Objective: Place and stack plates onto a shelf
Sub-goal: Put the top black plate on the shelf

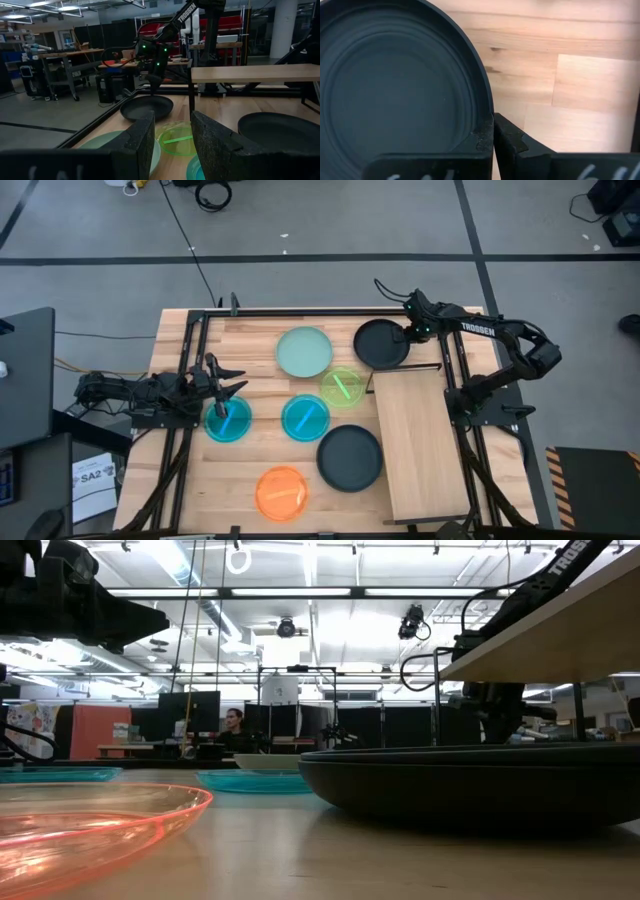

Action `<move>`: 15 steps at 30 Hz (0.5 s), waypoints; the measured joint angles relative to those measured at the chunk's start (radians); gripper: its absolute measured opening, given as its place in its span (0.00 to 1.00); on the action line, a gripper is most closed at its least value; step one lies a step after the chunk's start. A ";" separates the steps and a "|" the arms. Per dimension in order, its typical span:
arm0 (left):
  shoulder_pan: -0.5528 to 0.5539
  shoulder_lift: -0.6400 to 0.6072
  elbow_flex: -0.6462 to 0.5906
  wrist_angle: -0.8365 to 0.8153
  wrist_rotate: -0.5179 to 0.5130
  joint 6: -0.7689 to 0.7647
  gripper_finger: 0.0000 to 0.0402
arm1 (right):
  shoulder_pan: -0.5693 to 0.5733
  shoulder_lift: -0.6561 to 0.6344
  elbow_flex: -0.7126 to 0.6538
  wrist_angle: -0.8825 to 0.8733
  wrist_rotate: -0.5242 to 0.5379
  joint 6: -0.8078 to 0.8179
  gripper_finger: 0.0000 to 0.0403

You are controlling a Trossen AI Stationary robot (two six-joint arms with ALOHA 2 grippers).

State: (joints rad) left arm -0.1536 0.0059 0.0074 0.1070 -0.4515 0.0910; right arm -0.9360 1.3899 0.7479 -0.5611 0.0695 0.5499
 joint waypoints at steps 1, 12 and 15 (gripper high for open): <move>0.000 0.000 0.000 0.000 0.000 0.000 0.34 | 0.000 0.000 0.000 0.002 0.003 0.000 0.04; 0.000 0.000 0.000 0.000 0.000 0.000 0.34 | 0.000 0.000 0.000 0.003 0.020 -0.001 0.26; 0.000 0.000 0.000 0.000 0.000 0.000 0.34 | 0.000 0.000 0.000 0.003 0.038 -0.001 0.32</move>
State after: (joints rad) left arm -0.1539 0.0059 0.0078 0.1070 -0.4518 0.0910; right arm -0.9360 1.3895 0.7479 -0.5583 0.1075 0.5488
